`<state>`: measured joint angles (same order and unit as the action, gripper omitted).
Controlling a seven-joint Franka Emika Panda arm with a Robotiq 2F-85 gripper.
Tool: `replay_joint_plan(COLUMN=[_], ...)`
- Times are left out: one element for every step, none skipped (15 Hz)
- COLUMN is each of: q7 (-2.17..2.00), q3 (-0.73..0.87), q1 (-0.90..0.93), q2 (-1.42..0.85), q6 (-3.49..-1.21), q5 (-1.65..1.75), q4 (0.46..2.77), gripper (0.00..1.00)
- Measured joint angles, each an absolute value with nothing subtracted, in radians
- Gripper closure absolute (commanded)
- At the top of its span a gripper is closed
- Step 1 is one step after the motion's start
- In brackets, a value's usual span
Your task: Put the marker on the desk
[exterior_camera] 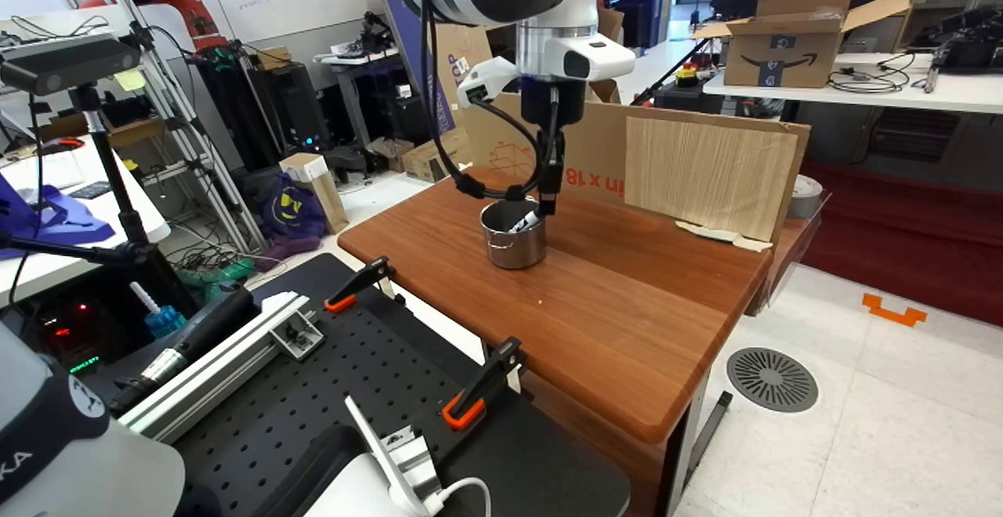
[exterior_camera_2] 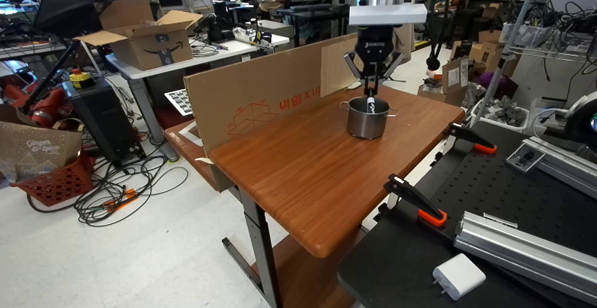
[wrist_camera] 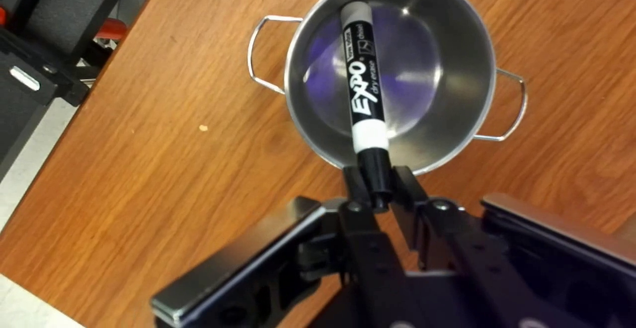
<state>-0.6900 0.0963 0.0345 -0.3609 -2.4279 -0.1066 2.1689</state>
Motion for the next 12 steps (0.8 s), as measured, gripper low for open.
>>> replay_joint_plan(q7=[-0.690, -0.690, -0.689, -0.686, -0.681, -0.674, -0.665, -0.654, -0.642, -0.628, -0.614, -0.599], q3=[0.097, 0.098, 0.099, 0.101, 0.103, 0.104, 0.106, 0.107, 0.110, 0.113, 0.115, 0.120], q1=[0.034, 0.034, 0.034, 0.034, 0.034, 0.033, 0.031, 0.028, 0.024, 0.017, 0.007, -0.005], q2=[-0.361, -0.361, -0.359, -0.356, -0.347, -0.332, -0.311, -0.286, -0.259, -0.232, -0.208, -0.192], q6=[-2.426, -2.424, -2.421, -2.418, -2.412, -2.402, -2.384, -2.368, -2.349, -2.331, -2.314, -2.300], q5=[-0.107, -0.107, -0.106, -0.106, -0.106, -0.106, -0.106, -0.106, -0.106, -0.106, -0.106, -0.106], q4=[2.166, 2.163, 2.159, 2.154, 2.151, 2.150, 2.147, 2.145, 2.143, 2.140, 2.137, 2.131], gripper=[0.95, 0.95, 0.95, 0.95, 0.95, 0.95, 0.95, 0.95, 0.95, 0.95, 0.95, 0.95])
